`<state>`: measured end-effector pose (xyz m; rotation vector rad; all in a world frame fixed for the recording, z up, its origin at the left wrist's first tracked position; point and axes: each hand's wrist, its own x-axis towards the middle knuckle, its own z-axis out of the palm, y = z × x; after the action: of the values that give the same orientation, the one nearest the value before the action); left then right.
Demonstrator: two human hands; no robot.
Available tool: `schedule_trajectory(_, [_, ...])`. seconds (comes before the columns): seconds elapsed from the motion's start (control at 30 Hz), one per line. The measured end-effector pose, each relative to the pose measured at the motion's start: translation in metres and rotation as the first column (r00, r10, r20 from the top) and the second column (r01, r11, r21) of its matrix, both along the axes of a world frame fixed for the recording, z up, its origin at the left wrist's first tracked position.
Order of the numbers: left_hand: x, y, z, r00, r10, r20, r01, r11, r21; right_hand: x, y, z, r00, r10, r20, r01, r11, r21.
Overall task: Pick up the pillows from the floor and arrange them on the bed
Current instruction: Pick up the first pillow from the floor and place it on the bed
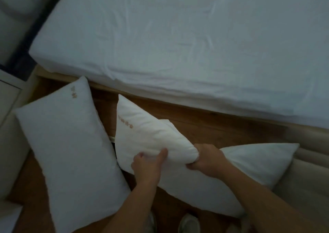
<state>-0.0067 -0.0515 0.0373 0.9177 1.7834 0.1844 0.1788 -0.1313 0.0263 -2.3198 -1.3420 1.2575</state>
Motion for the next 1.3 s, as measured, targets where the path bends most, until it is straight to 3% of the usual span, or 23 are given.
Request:
schedule_trajectory(0.07, [-0.006,-0.002,0.030,0.939,0.280,0.199,-0.250,0.954,-0.162,0.003,0.011,0.057,0.998,-0.044,-0.055,0.048,0.995,0.085])
schedule_trajectory(0.13, [-0.009,0.000,0.061,0.829,0.442,0.343,-0.354,0.889,-0.291,0.013,0.027,0.119,0.987,-0.107,-0.119,0.127,0.977,0.174])
schedule_trajectory(0.27, [0.006,0.027,0.119,0.588,0.570,0.574,-0.363,0.820,-0.443,0.043,0.079,0.231,0.907,-0.245,-0.344,0.357,0.880,0.314])
schedule_trajectory(0.37, [0.020,0.064,0.154,0.506,0.578,0.640,-0.414,0.814,-0.407,0.064,0.124,0.288,0.805,-0.310,-0.507,0.522,0.775,0.356])
schedule_trajectory(0.43, [0.032,0.105,0.175,0.538,0.512,0.670,-0.390,0.856,-0.340,0.078,0.152,0.312,0.749,-0.347,-0.564,0.602,0.711,0.362])
schedule_trajectory(0.53, [0.058,0.175,0.205,0.666,0.412,0.622,-0.278,0.911,-0.306,0.104,0.192,0.327,0.686,-0.429,-0.587,0.696,0.620,0.361])
schedule_trajectory(0.67, [0.108,0.250,0.234,0.803,0.358,0.477,-0.360,0.928,-0.090,0.154,0.238,0.330,0.662,-0.512,-0.547,0.745,0.528,0.408])
schedule_trajectory(0.77, [0.154,0.293,0.249,0.804,0.291,0.519,-0.373,0.926,0.059,0.197,0.261,0.326,0.603,-0.592,-0.535,0.798,0.442,0.410])
schedule_trajectory(0.87, [0.207,0.322,0.264,0.789,0.236,0.567,-0.355,0.929,0.107,0.244,0.275,0.321,0.513,-0.674,-0.531,0.854,0.341,0.392])
schedule_trajectory(1.0, [0.290,0.354,0.271,0.799,0.157,0.581,-0.300,0.941,0.158,0.320,0.293,0.319,0.464,-0.717,-0.520,0.875,0.279,0.397])
schedule_trajectory(1.13, [0.382,0.381,0.262,0.853,0.044,0.520,-0.161,0.970,0.182,0.419,0.308,0.319,0.466,-0.807,-0.362,0.841,0.278,0.464])
schedule_trajectory(1.23, [0.438,0.397,0.242,0.860,-0.135,0.492,0.044,0.981,0.191,0.493,0.318,0.307,0.465,-0.882,0.075,0.813,0.459,0.358])
schedule_trajectory(1.3, [0.453,0.404,0.226,0.849,-0.153,0.507,0.097,0.986,0.135,0.515,0.327,0.292,0.510,-0.833,0.215,0.798,0.552,0.243])
